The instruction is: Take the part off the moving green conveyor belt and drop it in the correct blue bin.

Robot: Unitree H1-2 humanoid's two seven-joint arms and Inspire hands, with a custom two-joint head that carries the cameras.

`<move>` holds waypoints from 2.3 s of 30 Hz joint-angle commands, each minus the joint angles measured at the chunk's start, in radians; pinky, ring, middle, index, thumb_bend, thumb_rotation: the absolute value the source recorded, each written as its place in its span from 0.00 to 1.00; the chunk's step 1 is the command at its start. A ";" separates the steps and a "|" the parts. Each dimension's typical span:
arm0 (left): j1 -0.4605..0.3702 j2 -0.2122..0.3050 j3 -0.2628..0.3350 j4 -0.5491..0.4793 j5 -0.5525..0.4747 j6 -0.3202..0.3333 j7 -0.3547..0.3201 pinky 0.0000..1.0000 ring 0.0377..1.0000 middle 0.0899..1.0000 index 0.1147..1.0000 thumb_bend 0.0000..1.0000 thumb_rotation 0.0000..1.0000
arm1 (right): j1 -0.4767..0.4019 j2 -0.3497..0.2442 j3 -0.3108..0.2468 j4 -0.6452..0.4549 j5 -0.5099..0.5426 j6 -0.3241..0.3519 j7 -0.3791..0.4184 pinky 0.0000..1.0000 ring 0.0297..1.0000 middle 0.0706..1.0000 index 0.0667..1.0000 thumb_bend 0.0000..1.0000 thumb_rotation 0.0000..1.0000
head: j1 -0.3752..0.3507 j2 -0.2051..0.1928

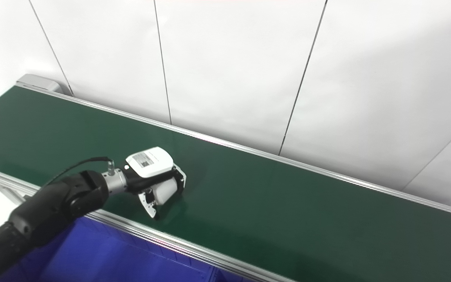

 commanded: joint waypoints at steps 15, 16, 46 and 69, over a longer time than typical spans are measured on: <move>0.350 0.006 0.114 -0.522 -0.143 0.184 -0.222 0.44 0.42 0.43 0.43 0.52 0.00 | 0.019 -0.061 -0.043 -0.137 0.088 0.105 0.039 0.98 0.98 1.00 1.00 0.87 1.00 | 0.173 0.133; 0.365 0.001 0.116 -0.518 -0.140 0.177 -0.218 0.44 0.42 0.43 0.42 0.52 0.00 | 0.019 -0.064 -0.046 -0.138 0.093 0.108 0.041 0.97 0.98 1.00 1.00 0.87 1.00 | 0.174 0.135; 0.505 -0.088 0.168 -0.498 0.208 0.414 -0.358 0.67 0.68 0.67 0.63 0.94 0.62 | -0.033 -0.108 -0.073 -0.164 0.168 0.165 0.095 0.88 0.94 0.96 1.00 0.89 0.95 | 0.215 0.132; 0.418 -0.217 0.549 -0.822 -0.920 0.795 -0.657 0.66 0.70 0.73 0.74 0.93 0.66 | -0.024 -0.043 -0.031 -0.199 0.081 0.170 0.071 0.82 0.89 0.93 0.99 0.90 0.94 | -0.164 0.178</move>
